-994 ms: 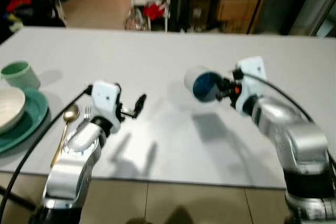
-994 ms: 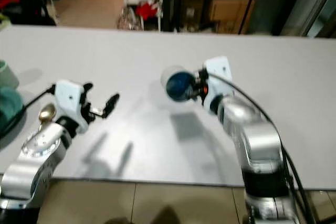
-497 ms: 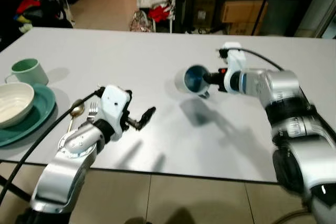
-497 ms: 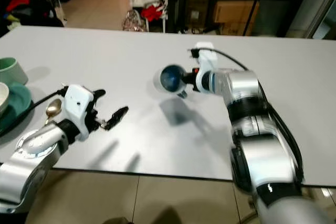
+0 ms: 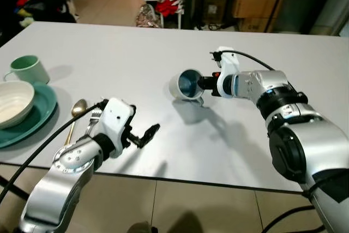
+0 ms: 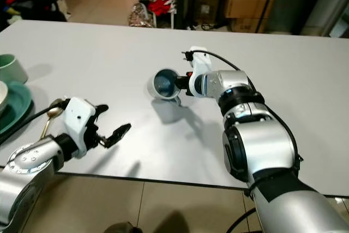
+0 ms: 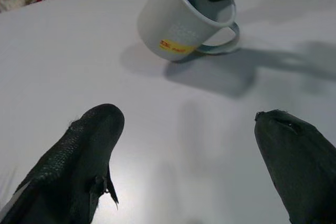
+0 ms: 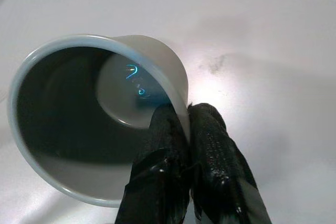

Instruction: Setting the table

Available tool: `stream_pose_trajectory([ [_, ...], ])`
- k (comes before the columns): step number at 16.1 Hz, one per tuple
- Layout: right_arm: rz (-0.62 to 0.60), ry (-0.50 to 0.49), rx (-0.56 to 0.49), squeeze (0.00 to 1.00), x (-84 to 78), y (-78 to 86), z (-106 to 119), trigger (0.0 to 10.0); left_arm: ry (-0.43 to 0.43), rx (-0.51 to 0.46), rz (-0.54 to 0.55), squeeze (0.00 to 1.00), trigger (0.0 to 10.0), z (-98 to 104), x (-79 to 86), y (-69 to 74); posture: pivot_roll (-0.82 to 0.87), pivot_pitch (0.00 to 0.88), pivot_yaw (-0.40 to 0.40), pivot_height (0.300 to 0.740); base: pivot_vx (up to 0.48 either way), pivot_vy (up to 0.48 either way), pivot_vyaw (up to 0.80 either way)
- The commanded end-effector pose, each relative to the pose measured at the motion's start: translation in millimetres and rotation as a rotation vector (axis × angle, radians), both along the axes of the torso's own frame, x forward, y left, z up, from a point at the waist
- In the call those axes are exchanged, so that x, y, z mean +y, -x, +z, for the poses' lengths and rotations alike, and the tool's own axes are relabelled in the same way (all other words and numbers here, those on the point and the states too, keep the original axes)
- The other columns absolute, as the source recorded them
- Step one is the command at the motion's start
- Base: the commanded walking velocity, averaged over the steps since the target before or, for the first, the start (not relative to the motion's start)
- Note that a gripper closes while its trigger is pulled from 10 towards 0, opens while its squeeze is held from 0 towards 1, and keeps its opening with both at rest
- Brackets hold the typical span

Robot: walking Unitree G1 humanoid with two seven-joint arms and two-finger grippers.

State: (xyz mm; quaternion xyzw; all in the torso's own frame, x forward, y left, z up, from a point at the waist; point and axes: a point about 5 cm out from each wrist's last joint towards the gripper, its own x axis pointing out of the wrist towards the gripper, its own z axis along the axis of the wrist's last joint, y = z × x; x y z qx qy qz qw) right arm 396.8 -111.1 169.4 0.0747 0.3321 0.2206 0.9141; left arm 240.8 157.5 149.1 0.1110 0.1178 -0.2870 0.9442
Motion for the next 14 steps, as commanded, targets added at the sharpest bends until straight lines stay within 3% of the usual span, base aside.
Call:
stream_pose_trajectory([
  [1, 0.003, 0.017, -0.010, 0.00, 2.5, -1.4, 3.6, 10.0, -0.002, -0.002, 0.003, 0.00, 10.0, 3.5, 1.5, 2.4, 0.16, 0.000, -0.002, 0.740, 0.000, 0.000, 0.00],
  [3, 0.002, 0.028, 0.006, 0.00, 1.2, -1.2, 4.1, 10.0, -0.003, 0.003, 0.014, 0.00, 10.0, 3.9, 3.1, 4.3, 0.17, 0.000, -0.007, 0.740, 0.000, 0.000, 0.00],
  [4, 0.005, 0.022, 0.016, 0.41, 0.8, -0.9, 5.1, 10.0, -0.002, 0.003, 0.017, 0.00, 10.0, 3.8, 3.4, 4.2, 0.16, 0.000, -0.009, 0.740, 0.000, 0.000, 0.00],
  [5, 0.010, 0.020, 0.029, 0.62, 0.0, -0.5, 6.5, 10.0, -0.002, 0.006, 0.020, 0.00, 10.0, 3.8, 3.9, 4.0, 0.16, 0.000, -0.010, 0.740, 0.000, 0.000, 0.00],
  [6, 0.009, 0.012, 0.038, 0.70, -0.7, -0.4, 7.4, 10.0, -0.002, 0.007, 0.022, 0.00, 10.0, 3.8, 3.9, 3.6, 0.16, 0.000, -0.010, 0.740, 0.000, 0.000, 0.00],
  [8, 0.015, 0.027, 0.049, 0.77, -2.5, 0.3, 7.0, 10.0, 0.000, 0.009, 0.025, 0.00, 10.0, 4.2, 3.5, 3.2, 0.16, 0.000, -0.011, 0.740, 0.000, 0.000, 0.00],
  [11, -0.015, -0.042, 0.052, 0.91, -2.1, -0.7, 10.6, 10.0, 0.004, -0.003, 0.038, 0.00, 10.0, 5.8, 3.6, 1.8, 0.17, 0.000, -0.014, 0.740, 0.000, 0.000, 0.00],
  [14, -0.001, -0.074, -0.025, 0.94, -3.0, -6.7, 27.4, 10.0, 0.005, -0.022, 0.061, 0.00, 10.0, 8.2, 6.5, 0.4, 0.17, 0.000, -0.017, 0.740, 0.000, 0.000, 0.00],
])
